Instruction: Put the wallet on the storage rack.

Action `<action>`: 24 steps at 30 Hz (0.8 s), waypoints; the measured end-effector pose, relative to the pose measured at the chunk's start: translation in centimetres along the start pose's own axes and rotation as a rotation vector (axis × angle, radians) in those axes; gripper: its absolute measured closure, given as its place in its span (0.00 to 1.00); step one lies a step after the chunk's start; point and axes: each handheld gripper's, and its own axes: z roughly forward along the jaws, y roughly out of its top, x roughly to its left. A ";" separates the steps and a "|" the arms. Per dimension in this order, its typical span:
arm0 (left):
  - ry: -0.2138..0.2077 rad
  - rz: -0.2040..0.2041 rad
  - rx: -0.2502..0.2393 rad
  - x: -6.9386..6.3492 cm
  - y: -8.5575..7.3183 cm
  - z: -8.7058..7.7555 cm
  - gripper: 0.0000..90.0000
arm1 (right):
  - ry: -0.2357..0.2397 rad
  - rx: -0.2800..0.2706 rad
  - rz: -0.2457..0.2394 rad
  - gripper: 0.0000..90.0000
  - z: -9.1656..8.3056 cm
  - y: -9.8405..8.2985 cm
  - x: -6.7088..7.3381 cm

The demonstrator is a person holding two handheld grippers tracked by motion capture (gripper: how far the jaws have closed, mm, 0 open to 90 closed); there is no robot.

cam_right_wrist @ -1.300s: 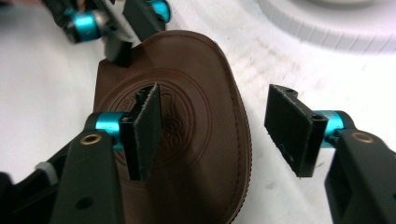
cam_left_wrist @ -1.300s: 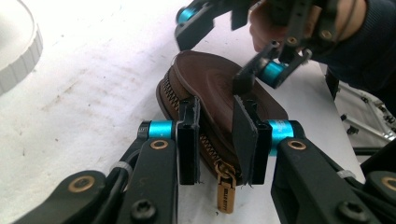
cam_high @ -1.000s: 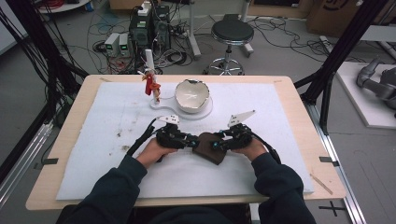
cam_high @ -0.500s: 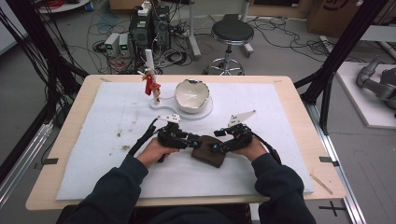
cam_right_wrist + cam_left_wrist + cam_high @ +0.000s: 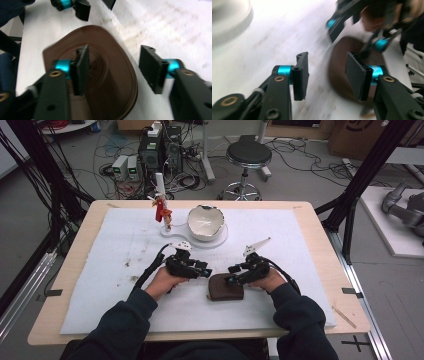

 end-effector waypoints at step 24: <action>-0.062 -0.080 0.010 0.3 -0.7 0.8 0.44 | -0.231 0.022 -0.118 0.61 -2.3 -0.3 0.7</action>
